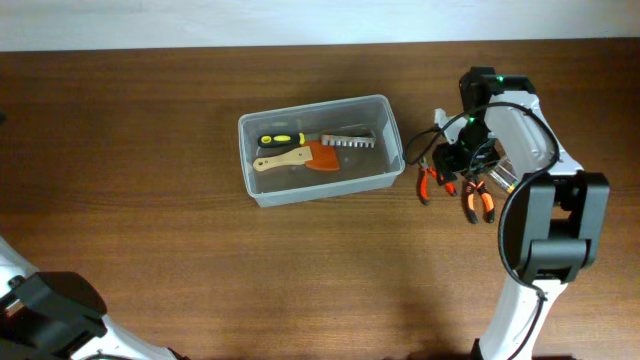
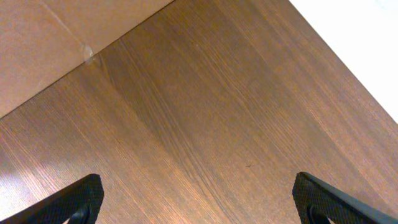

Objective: Pack container
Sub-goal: 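Lower the right gripper and grasp the red-handled cutters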

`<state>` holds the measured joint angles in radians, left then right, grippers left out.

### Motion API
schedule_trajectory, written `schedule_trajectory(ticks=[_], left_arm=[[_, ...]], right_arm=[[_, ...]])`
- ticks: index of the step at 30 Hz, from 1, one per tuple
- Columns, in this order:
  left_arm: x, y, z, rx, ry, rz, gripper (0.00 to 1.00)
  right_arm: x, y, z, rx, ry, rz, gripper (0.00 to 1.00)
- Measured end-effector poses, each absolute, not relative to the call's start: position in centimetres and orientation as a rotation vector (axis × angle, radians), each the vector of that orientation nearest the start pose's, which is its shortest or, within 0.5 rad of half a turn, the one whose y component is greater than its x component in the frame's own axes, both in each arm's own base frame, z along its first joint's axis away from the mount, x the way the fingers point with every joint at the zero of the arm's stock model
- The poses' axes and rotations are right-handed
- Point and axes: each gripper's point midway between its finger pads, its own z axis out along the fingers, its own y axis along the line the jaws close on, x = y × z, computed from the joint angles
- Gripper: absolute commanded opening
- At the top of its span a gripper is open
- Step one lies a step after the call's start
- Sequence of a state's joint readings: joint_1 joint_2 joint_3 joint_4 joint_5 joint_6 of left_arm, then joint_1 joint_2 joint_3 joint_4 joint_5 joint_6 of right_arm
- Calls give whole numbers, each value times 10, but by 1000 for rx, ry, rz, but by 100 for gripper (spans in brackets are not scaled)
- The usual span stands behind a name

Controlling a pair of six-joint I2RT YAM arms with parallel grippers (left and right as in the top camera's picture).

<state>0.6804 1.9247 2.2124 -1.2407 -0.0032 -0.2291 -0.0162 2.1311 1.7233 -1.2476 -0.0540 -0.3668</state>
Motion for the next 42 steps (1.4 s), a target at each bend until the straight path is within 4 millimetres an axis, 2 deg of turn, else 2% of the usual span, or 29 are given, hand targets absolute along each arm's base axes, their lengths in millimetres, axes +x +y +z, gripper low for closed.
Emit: schedule_trajectory(ticks=[2,6,9,12,16,18,27,32,37,42], left_arm=[[366,297,288,-1114,2276,184,99],[366,297,288,-1114,2277,183,99],[366,297,288,-1114,2277,183,99],[367,297,288,-1114,2277,180,99],[367,297,288,-1113,2277,179,99],[367,297,288,-1113,2277,179,99],[367,297,288,-1113,2277,179,99],[367,297,288,-1113,2277,179,99],[367,297,288,-1113,2277,179,99],[367,296,288,-1113,2277,179,99]], right_arm=[[396,7,49,-617,3122,101,66],[412,10,46,-679,3050,75,65],[416,10,42,-698,3036,71,65],[415,10,35,-710,3049,76,58],[409,10,24,-721,3085,91,57],[406,10,18,-727,3104,97,53],[400,9,6,-732,3140,108,53],[399,9,0,-715,3160,106,45],[404,3,-2,-638,3176,57,27],[405,-3,-2,-530,3198,-6,18]])
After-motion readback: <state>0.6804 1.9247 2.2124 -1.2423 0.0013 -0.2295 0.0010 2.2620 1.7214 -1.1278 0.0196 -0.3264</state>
